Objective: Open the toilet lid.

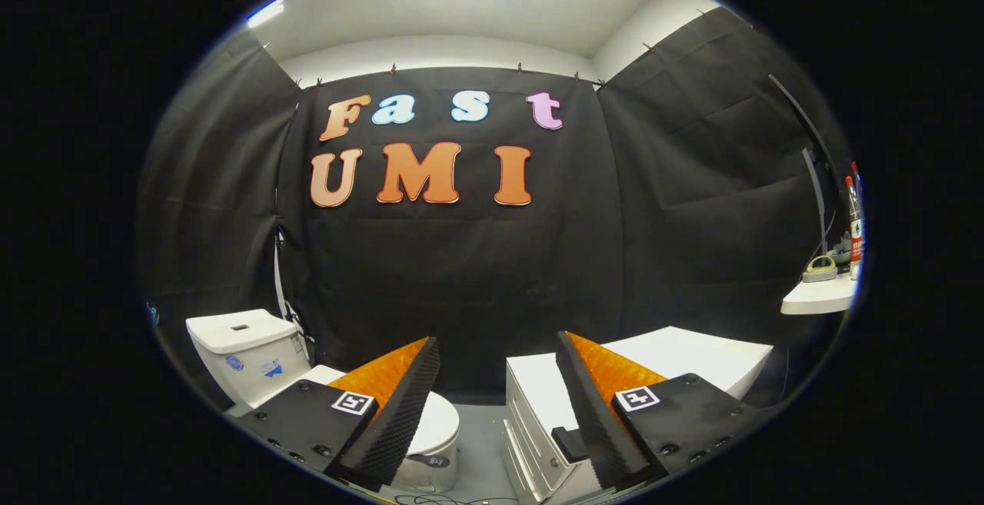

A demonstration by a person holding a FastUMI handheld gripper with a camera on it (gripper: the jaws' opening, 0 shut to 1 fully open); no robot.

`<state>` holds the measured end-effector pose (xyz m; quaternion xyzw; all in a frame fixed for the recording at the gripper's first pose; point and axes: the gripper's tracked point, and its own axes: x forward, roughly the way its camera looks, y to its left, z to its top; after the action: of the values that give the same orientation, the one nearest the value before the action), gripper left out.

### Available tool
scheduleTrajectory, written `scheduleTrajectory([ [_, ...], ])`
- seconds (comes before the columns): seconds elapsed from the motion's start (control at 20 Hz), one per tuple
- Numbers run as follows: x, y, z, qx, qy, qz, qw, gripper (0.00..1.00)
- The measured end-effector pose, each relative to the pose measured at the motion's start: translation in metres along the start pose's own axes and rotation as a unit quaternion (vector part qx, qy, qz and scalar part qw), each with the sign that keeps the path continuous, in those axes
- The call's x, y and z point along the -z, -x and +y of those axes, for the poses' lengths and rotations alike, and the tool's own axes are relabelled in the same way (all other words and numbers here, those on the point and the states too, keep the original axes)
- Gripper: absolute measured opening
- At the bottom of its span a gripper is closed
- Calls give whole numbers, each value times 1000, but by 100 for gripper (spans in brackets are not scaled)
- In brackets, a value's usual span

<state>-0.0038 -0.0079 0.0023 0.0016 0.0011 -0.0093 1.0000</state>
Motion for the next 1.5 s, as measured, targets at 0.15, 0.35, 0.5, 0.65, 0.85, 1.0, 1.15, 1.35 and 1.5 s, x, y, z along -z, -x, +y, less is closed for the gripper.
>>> scheduleTrajectory([
  [0.15, 0, -3, 0, -1, 1, 1, 1000, 98],
  [0.35, -2, -4, -1, 2, 2, 0, 1000, 98],
  [0.5, -2, -3, -3, 4, 1, 1, 1000, 98],
  [0.65, -2, -2, -3, 4, 2, 0, 1000, 98],
  [0.85, -2, -2, -1, 2, 3, 3, 1000, 98],
  [1.0, -3, -1, -2, 2, 3, 2, 1000, 98],
  [1.15, -2, -1, -3, 3, 3, 4, 1000, 98],
  [1.35, -7, -4, -3, 8, 10, -5, 1000, 98],
  [1.5, -10, -15, 6, 10, -9, -11, 1000, 98],
])
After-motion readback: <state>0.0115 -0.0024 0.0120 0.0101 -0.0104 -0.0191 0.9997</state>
